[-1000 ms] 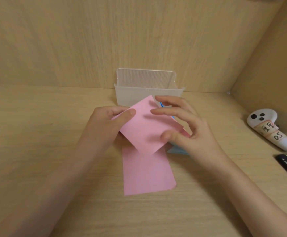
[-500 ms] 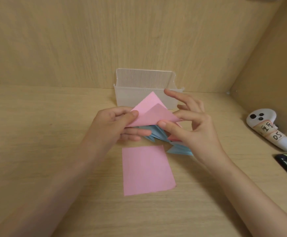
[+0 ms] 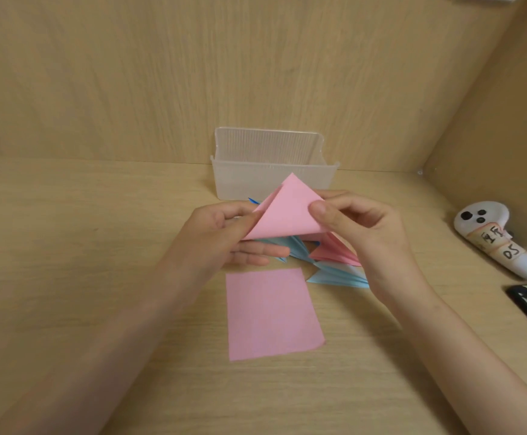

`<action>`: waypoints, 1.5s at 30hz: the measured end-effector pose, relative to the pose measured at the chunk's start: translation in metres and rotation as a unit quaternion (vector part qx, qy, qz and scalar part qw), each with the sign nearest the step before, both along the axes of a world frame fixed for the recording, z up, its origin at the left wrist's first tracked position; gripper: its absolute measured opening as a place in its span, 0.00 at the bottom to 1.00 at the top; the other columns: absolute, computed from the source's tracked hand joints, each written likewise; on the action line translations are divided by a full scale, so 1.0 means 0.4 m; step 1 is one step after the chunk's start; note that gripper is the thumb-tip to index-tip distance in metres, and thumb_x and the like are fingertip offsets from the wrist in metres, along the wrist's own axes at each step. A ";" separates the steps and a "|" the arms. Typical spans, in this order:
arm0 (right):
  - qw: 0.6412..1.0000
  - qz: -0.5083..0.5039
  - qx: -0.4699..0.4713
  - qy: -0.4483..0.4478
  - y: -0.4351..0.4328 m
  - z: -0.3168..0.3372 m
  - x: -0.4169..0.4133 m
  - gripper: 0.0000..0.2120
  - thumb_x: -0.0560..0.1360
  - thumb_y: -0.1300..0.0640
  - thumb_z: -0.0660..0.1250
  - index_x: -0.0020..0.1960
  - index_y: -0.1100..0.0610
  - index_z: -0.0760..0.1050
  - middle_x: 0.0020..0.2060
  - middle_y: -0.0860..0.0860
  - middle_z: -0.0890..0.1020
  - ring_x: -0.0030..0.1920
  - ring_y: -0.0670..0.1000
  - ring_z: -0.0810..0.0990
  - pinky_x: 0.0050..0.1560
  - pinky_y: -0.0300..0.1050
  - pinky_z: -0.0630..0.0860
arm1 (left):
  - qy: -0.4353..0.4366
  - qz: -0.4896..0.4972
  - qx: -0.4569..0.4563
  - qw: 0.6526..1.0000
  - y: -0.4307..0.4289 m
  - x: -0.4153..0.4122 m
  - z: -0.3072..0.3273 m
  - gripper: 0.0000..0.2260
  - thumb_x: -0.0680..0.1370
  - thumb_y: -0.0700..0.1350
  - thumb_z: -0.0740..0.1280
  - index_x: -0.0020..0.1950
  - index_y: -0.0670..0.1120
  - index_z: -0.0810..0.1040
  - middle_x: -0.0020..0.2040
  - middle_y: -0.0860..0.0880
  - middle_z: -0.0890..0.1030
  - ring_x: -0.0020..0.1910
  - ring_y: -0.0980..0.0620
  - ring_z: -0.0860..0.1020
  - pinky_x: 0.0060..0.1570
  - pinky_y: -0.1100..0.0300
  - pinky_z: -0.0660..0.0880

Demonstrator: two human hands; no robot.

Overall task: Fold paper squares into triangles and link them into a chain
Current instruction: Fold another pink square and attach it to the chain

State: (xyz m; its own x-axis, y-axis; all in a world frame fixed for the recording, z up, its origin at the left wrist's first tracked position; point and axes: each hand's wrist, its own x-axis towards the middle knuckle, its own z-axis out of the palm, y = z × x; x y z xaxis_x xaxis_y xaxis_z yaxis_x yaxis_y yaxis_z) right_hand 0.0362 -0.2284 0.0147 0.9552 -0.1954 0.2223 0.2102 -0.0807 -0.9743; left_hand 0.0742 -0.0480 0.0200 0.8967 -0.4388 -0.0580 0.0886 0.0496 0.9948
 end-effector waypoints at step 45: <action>0.999 0.017 -0.024 0.035 0.023 -0.003 -0.007 0.03 0.70 0.62 0.72 0.38 0.58 0.81 0.34 0.54 0.81 0.35 0.48 0.77 0.37 0.43 0.74 | -0.113 0.134 0.012 0.984 -0.023 -0.010 -0.012 0.08 0.69 0.36 0.75 0.39 0.50 0.82 0.32 0.53 0.84 0.32 0.60 0.80 0.34 0.67 0.75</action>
